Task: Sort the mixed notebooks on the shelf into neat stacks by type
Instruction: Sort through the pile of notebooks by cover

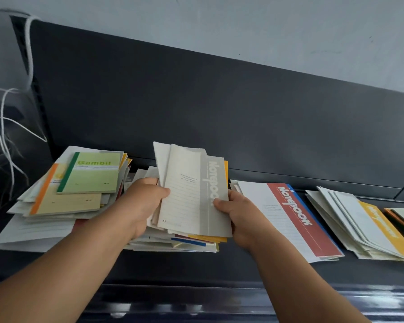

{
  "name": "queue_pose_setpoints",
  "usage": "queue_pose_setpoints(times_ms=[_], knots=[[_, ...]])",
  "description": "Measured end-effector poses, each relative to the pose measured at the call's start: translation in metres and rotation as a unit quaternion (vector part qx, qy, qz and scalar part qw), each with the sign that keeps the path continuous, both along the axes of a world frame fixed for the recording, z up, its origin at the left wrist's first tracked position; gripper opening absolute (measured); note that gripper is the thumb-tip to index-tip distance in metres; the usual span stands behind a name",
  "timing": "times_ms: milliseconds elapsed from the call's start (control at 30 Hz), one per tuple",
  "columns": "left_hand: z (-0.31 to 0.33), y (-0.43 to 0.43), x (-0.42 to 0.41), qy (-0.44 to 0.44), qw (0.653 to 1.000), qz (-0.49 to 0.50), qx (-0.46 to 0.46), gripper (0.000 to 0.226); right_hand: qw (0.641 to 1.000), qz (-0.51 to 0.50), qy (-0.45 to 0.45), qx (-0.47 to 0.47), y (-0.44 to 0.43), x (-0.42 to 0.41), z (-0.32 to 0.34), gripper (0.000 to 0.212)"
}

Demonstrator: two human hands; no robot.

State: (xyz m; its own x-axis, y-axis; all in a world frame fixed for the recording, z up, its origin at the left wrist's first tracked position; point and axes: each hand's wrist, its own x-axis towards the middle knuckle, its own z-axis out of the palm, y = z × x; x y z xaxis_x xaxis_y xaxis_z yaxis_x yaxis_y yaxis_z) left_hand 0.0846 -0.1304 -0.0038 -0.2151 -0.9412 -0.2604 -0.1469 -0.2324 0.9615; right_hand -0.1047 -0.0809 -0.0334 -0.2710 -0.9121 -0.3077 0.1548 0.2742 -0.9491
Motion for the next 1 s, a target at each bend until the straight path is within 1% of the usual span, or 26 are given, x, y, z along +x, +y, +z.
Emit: queue_pose_setpoints(times_ms=[67,133,167,233,333,400,467,533,667,767,833,1000], knots=[[-0.002,-0.001,0.001,-0.008,1.000,0.008,-0.029,0.019,0.999,0.009,0.052,0.002,-0.001,0.001,-0.003,0.027],[-0.001,-0.001,0.003,-0.006,0.999,0.019,-0.050,0.031,0.996,0.007,0.092,-0.013,0.000,0.001,-0.003,0.028],[-0.001,-0.001,0.003,0.004,0.998,0.024,-0.058,0.034,0.996,0.000,0.089,-0.024,0.001,0.001,-0.002,0.027],[0.002,0.000,-0.001,0.034,0.996,0.031,-0.072,0.033,0.998,-0.021,0.049,-0.046,0.003,-0.001,0.001,0.024],[0.010,0.006,-0.014,0.095,0.992,0.037,-0.068,0.019,0.995,-0.072,-0.021,-0.067,0.009,-0.010,0.008,0.021],[0.013,0.012,-0.027,0.142,0.988,0.027,-0.050,0.010,0.992,-0.102,-0.030,-0.064,0.015,-0.022,0.012,0.020],[0.016,0.016,-0.039,0.168,0.985,0.010,-0.023,0.009,0.991,-0.118,-0.028,-0.055,0.021,-0.037,0.015,0.022],[0.017,0.018,-0.053,0.169,0.986,-0.008,-0.007,0.015,0.990,-0.128,-0.030,-0.052,0.027,-0.055,0.014,0.023],[0.019,0.026,-0.089,0.168,0.984,-0.050,-0.015,0.027,0.988,-0.140,-0.044,-0.057,0.041,-0.095,0.010,0.026],[0.019,0.036,-0.129,0.172,0.983,-0.051,-0.035,0.026,0.987,-0.131,-0.049,-0.074,0.053,-0.131,0.010,0.024],[0.017,0.041,-0.161,0.179,0.982,-0.036,-0.038,0.023,0.988,-0.122,-0.048,-0.075,0.061,-0.159,0.008,0.027],[0.010,0.061,-0.255,0.203,0.979,-0.002,-0.020,0.017,0.990,-0.131,-0.028,-0.049,0.082,-0.252,0.006,0.023]])
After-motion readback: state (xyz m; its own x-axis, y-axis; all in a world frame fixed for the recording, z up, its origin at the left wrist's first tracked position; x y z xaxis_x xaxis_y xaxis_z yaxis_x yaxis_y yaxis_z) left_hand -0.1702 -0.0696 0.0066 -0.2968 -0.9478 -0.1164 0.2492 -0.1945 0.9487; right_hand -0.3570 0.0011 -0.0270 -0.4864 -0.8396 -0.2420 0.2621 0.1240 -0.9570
